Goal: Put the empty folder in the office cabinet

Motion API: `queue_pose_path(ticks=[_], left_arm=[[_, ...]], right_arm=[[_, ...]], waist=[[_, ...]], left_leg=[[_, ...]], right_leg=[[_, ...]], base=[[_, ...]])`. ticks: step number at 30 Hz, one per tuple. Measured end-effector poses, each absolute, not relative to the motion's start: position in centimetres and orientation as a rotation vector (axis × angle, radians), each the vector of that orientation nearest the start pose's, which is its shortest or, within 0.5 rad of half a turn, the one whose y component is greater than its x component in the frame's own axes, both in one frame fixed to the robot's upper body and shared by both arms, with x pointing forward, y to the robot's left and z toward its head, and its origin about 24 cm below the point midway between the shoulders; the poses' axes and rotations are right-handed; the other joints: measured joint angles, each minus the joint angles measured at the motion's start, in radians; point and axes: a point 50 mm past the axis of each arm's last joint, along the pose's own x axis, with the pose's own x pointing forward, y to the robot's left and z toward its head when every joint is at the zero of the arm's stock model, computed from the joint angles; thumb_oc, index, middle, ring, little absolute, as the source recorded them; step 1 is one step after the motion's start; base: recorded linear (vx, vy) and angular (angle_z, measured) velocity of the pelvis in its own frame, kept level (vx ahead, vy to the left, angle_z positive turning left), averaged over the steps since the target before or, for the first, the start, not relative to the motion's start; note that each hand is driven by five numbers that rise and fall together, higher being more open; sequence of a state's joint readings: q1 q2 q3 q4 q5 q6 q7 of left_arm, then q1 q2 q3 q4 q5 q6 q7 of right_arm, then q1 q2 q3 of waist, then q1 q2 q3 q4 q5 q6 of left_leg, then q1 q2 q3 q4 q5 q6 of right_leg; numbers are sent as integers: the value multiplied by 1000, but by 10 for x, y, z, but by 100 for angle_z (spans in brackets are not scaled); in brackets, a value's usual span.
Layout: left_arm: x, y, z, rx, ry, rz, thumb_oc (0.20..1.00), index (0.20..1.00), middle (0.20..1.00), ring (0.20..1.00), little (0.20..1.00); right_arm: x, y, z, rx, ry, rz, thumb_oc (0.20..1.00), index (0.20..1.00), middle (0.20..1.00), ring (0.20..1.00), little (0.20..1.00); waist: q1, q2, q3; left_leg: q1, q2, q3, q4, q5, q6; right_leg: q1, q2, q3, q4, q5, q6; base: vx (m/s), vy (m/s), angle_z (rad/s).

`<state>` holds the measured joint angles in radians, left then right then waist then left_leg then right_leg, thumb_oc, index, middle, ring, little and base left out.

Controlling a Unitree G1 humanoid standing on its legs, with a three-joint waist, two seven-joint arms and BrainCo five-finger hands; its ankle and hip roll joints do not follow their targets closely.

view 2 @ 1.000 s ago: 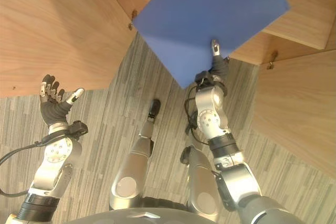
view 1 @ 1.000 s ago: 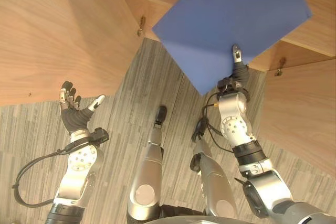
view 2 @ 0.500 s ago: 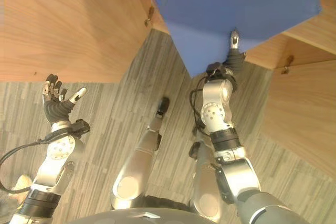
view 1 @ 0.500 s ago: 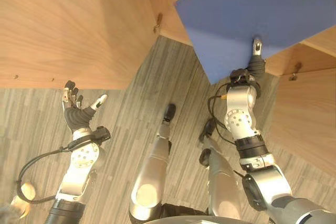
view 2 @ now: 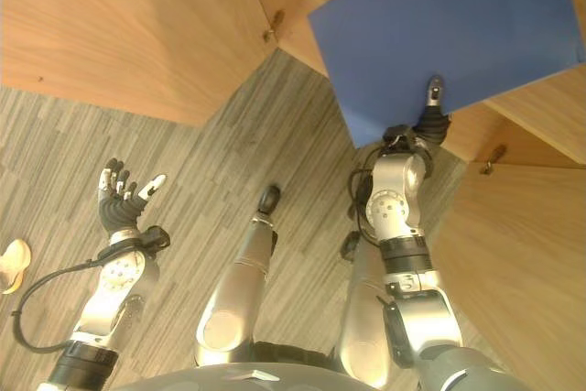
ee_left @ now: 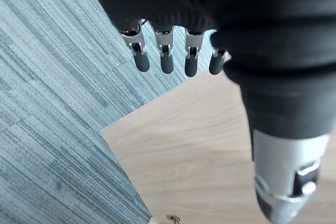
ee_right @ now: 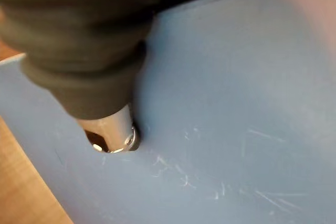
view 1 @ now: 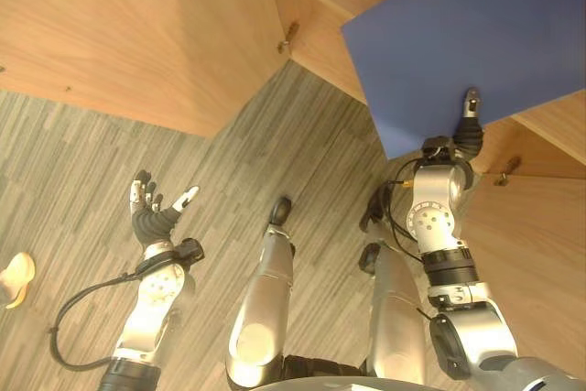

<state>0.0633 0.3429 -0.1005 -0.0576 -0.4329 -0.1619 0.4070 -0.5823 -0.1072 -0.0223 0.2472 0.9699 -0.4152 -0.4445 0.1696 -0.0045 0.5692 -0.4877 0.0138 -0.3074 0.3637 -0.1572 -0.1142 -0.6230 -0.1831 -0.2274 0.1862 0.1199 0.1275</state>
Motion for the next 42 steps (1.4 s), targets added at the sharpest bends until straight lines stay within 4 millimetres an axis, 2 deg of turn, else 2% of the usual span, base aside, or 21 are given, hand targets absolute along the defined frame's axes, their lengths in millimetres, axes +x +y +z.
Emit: queue_pose_path(ticks=[2,5,8,12,16,19,21,22,23,25,26,27,28,31,32,33,34,35,36,39,42], left_arm=[[242,205,61,-133,-109,296,1000,1000,1000,1000,1000],[249,202,71,-138,-153,284,1000,1000,1000,1000,1000],[252,201,75,-139,-170,280,1000,1000,1000,1000,1000],[251,204,74,-133,-168,292,1000,1000,1000,1000,1000],[251,205,75,-130,-169,294,1000,1000,1000,1000,1000],[251,207,75,-121,-171,299,1000,1000,1000,1000,1000],[251,212,74,-93,-173,302,1000,1000,1000,1000,1000],[250,214,74,-93,-179,310,1000,1000,1000,1000,1000],[251,214,75,-93,-187,309,1000,1000,1000,1000,1000],[251,214,75,-93,-187,309,1000,1000,1000,1000,1000],[250,214,74,-90,-184,309,1000,1000,1000,1000,1000],[250,214,74,-90,-184,309,1000,1000,1000,1000,1000],[250,213,73,-91,-179,304,1000,1000,1000,1000,1000],[250,214,73,-89,-179,306,1000,1000,1000,1000,1000],[252,213,70,-88,-167,306,1000,1000,1000,1000,1000],[252,213,70,-88,-167,306,1000,1000,1000,1000,1000],[255,210,68,-95,-158,306,1000,1000,1000,1000,1000],[255,210,68,-95,-158,306,1000,1000,1000,1000,1000],[258,207,69,-96,-162,298,1000,1000,1000,1000,1000],[263,198,75,-106,-184,264,1000,1000,1000,1000,1000],[264,190,80,-115,-204,240,1000,1000,1000,1000,1000]], right_arm=[[343,-179,165,1003,-439,-346,200,200,200,200,200],[343,-194,169,992,-469,-400,200,200,200,200,200],[343,-210,169,969,-485,-463,200,200,200,200,200],[359,-214,187,978,-489,-502,200,200,200,200,200],[372,-213,211,991,-505,-512,200,200,200,200,200],[380,-223,230,990,-515,-555,200,200,200,200,200],[391,-242,254,969,-507,-640,200,200,200,200,200],[389,-250,266,995,-526,-657,200,200,200,200,200],[386,-269,282,1016,-561,-702,200,200,200,200,200],[386,-269,282,1016,-561,-702,200,200,200,200,200],[383,-285,296,1043,-567,-738,200,200,200,200,200],[383,-285,296,1043,-567,-738,200,200,200,200,200],[376,-304,313,1073,-584,-789,200,200,200,200,200],[372,-314,322,1108,-594,-807,200,200,200,200,200],[366,-325,330,1152,-592,-845,200,200,200,200,200],[366,-325,330,1152,-592,-845,200,200,200,200,200],[356,-338,341,1201,-619,-884,200,200,200,200,200],[356,-338,341,1201,-619,-884,200,200,200,200,200],[350,-344,344,1222,-637,-912,200,200,200,200,200],[347,-345,346,1249,-627,-945,200,200,200,200,200],[346,-342,346,1190,-611,-987,200,200,200,200,200]], waist=[[-22,2,-1],[-54,2,-1],[-60,1,-2],[-46,4,-3],[-29,9,-3],[-4,18,-5],[6,39,-6],[12,48,-10],[35,70,-11],[35,70,-11],[52,88,-14],[52,88,-14],[61,111,-18],[61,115,-18],[58,131,-26],[58,131,-26],[57,160,-46],[57,160,-46],[53,188,-62],[45,221,-85],[32,255,-108]], left_leg=[[30,16,12,-53,21,-11],[31,23,31,-80,42,-22],[46,23,43,-115,64,-32],[54,22,48,-161,89,-34],[61,22,53,-202,111,-38],[66,17,51,-222,123,-38],[65,7,48,-249,145,-33],[57,3,44,-262,155,-34],[49,-1,39,-277,169,-33],[49,-1,39,-277,169,-33],[44,0,32,-295,187,-35],[44,0,32,-295,187,-35],[38,1,27,-318,203,-35],[38,1,31,-342,220,-37],[30,1,30,-365,238,-37],[30,1,30,-365,238,-37],[14,3,25,-388,250,-36],[14,3,25,-388,250,-36],[11,9,24,-412,260,-36],[11,12,27,-418,268,-38],[15,7,33,-428,269,-35]], right_leg=[[13,6,-21,-40,52,-10],[14,4,-41,-71,74,-14],[18,2,-36,-94,99,-23],[17,4,-37,-138,156,-93],[16,2,-35,-167,176,-117],[15,-4,-36,-170,180,-122],[5,-20,-36,-169,183,-118],[-6,-26,-37,-169,183,-117],[-18,-31,-41,-169,186,-113],[-18,-31,-41,-169,186,-113],[-29,-35,-47,-169,189,-110],[-29,-35,-47,-169,189,-110],[-43,-38,-48,-169,192,-105],[-58,-40,-48,-171,191,-102],[-75,-41,-48,-171,190,-100],[-75,-41,-48,-171,190,-100],[-96,-42,-49,-172,190,-99],[-96,-42,-49,-172,190,-99],[-110,-39,-49,-175,190,-99],[-112,-34,-44,-184,193,-96],[-116,-38,-35,-183,193,-95]], base=[[5,-43,-40],[-10,-28,-21],[-3,-35,-2],[-33,-21,2],[-8,0,0],[-37,-4,8],[-8,-18,16],[0,-40,21],[7,-23,14],[5,-11,7],[5,1,5],[28,-17,9],[23,-17,4],[42,-26,-2],[0,0,0],[116,9,9],[94,12,8],[111,26,7],[0,0,0],[45,50,-6],[29,33,-3]])
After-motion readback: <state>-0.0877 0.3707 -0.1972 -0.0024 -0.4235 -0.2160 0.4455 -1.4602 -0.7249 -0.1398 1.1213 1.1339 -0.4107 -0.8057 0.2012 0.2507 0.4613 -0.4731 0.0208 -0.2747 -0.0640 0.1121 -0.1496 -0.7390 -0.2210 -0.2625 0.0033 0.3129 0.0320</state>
